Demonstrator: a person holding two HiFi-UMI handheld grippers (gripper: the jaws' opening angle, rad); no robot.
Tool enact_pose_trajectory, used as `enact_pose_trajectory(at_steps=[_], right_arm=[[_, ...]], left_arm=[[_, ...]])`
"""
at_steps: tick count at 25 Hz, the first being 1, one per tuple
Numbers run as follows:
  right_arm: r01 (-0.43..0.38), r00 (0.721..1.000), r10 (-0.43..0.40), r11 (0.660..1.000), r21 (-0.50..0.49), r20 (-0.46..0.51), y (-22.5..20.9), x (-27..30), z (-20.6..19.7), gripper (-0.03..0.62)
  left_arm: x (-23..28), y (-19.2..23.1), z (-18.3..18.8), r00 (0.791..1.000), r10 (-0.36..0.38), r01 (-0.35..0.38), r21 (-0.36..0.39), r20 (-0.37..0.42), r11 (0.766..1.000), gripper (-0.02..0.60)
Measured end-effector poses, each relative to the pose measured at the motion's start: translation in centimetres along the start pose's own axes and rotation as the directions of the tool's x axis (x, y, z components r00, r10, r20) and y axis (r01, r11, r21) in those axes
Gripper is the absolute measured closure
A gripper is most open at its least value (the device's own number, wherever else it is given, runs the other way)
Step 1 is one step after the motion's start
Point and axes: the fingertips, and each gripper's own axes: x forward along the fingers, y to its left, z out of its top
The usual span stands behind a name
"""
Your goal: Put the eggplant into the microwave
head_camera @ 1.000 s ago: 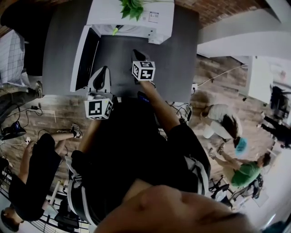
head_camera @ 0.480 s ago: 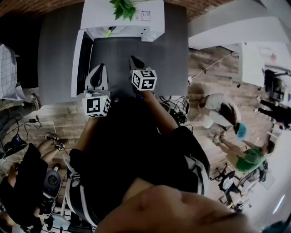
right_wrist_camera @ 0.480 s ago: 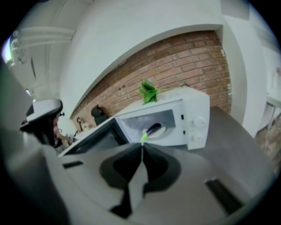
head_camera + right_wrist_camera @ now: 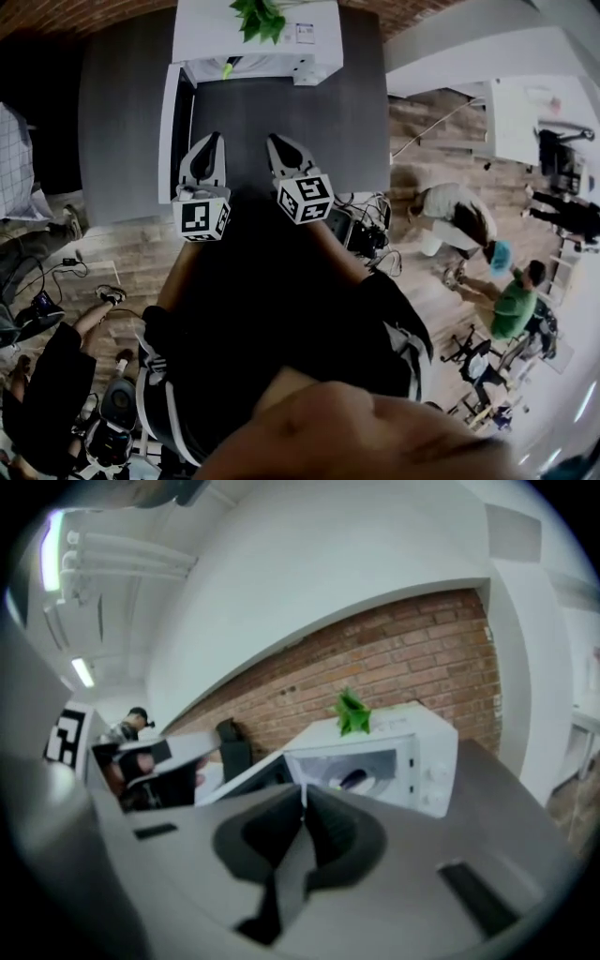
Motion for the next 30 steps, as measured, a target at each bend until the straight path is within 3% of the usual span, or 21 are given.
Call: enact_pose_trajectory(at_steps=[9,16,30], right_arm=[[0.058,0.998,-0.058,0.998,-0.020,0.032,0.6,-1.2,-0.3,0.557],[0.033,0.997,-0.030,0.998,-0.049,0.069,1.5,-1.5,0.2,0.563],[0.063,0.996,-0.059,0.995,-0.073,0.061,1.9,-1.4,0.1,0.563]], left_arm=[[-0.6,0.1,-0.2,1.000,-0.031,0.031,0.035,-0.003,0.999,0.545],[-0.8,0.2,0.0,0.999,-0.046,0.046,0.056,0.003,0.997,0.544],[-0.8,0.3,-0.2,0.998,-0.063,0.063,0.074,-0.003,0.995,0.545]])
